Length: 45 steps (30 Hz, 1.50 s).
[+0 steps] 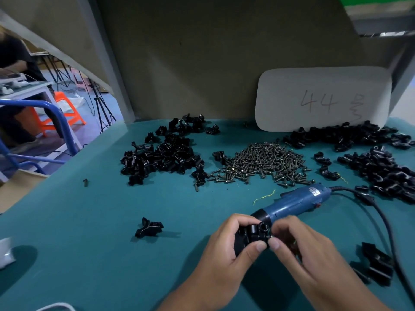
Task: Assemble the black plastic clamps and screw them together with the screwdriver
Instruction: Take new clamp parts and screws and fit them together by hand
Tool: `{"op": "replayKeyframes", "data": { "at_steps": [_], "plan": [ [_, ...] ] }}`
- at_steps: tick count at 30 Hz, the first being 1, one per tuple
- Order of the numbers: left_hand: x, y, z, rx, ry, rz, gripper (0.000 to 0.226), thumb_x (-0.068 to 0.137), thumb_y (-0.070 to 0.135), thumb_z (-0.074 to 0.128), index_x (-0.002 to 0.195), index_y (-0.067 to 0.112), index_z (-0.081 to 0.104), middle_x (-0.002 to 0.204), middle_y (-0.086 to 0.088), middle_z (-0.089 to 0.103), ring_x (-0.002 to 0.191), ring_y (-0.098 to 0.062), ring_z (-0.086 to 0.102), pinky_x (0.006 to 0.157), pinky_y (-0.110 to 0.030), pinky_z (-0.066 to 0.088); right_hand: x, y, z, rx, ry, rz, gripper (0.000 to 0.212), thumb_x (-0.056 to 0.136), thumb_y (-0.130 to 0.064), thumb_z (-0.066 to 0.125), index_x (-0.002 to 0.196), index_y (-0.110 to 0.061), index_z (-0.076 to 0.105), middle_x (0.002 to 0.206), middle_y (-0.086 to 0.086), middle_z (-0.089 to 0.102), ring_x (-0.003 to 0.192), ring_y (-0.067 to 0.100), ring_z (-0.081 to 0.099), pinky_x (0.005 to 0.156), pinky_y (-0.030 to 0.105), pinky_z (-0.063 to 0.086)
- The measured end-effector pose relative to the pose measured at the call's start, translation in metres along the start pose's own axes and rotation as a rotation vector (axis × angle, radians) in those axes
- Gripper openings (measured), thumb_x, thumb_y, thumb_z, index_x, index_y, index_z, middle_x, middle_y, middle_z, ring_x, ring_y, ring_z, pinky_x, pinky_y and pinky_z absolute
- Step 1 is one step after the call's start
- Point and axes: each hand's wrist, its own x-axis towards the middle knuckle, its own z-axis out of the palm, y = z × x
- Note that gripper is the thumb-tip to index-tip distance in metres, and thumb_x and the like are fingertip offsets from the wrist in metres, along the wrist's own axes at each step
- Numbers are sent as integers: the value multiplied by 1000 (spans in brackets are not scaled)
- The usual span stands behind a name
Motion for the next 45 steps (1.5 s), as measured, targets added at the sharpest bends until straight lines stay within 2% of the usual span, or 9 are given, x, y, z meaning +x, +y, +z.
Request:
{"op": "replayKeyframes", "data": {
  "at_steps": [5, 9, 16, 22, 29, 31, 36, 40, 45],
  "plan": [
    [1, -3, 3, -2, 4, 19, 31, 90, 52, 62, 115, 34, 60, 112, 17, 63, 105, -13, 62, 88, -25, 47, 3, 0, 4, -17, -18, 11, 25, 93, -72, 23, 89, -55, 41, 79, -25, 52, 68, 0, 48, 60, 23, 39],
    [1, -4, 4, 9, 16, 22, 33, 86, 58, 63, 115, 43, 59, 115, 17, 64, 106, -12, 63, 87, -22, 47, 2, 2, 3, -46, 20, 22, 52, 88, -86, 10, 93, -45, 43, 76, -23, 54, 68, 1, 50, 60, 28, 46],
    [3, -5, 3, -9, 14, -11, 36, 81, 63, 64, 113, 48, 58, 114, 17, 65, 103, -11, 66, 85, -19, 48, -1, -3, -1, -45, -1, 71, 25, 83, -67, 46, 102, -52, 45, 93, -18, 59, 79, 6, 61, 64, 19, 51],
    [5, -1, 4, 15, 23, -15, 38, 75, 66, 63, 111, 54, 57, 117, 24, 63, 102, -5, 65, 83, -13, 44, 0, -1, -1, -18, 17, 48, 25, 84, -79, 30, 91, -57, 40, 91, -26, 56, 78, 3, 56, 63, 13, 44],
    [7, -4, 5, 4, 10, -47, 47, 67, 79, 65, 109, 58, 57, 118, 27, 61, 107, -3, 64, 88, -16, 44, 5, -10, -4, -138, 42, 38, 17, 93, -65, 38, 85, -53, 30, 64, -27, 40, 55, -10, 41, 45, 10, 40],
    [8, -6, 5, -4, 11, -54, 56, 62, 90, 61, 108, 58, 57, 118, 28, 62, 106, -3, 64, 90, -18, 45, 2, -9, -2, -20, 64, 123, 36, 81, -84, 30, 89, -51, 40, 80, -25, 57, 67, -2, 56, 55, 11, 44],
    [10, -4, 6, -25, 9, -78, 52, 61, 84, 66, 105, 59, 59, 115, 30, 62, 107, 0, 63, 92, -16, 44, 0, -6, 6, -12, 58, 168, 41, 67, -74, 29, 105, -59, 34, 109, -37, 51, 95, -2, 56, 70, 10, 46],
    [10, -2, 4, -24, 6, -57, 40, 65, 69, 67, 103, 59, 59, 112, 30, 63, 104, 0, 64, 89, -14, 44, 4, -7, 10, -33, 80, 243, 50, 62, -79, 21, 109, -62, 27, 111, -52, 42, 102, -15, 50, 70, 8, 43],
    [8, 0, 4, 31, 25, -31, 42, 64, 69, 66, 104, 62, 56, 113, 33, 62, 105, 2, 63, 87, -12, 43, 6, -9, 5, -29, 25, 258, 28, 78, -75, 25, 104, -66, 23, 105, -50, 41, 94, -9, 52, 68, 10, 42]
  ]
}}
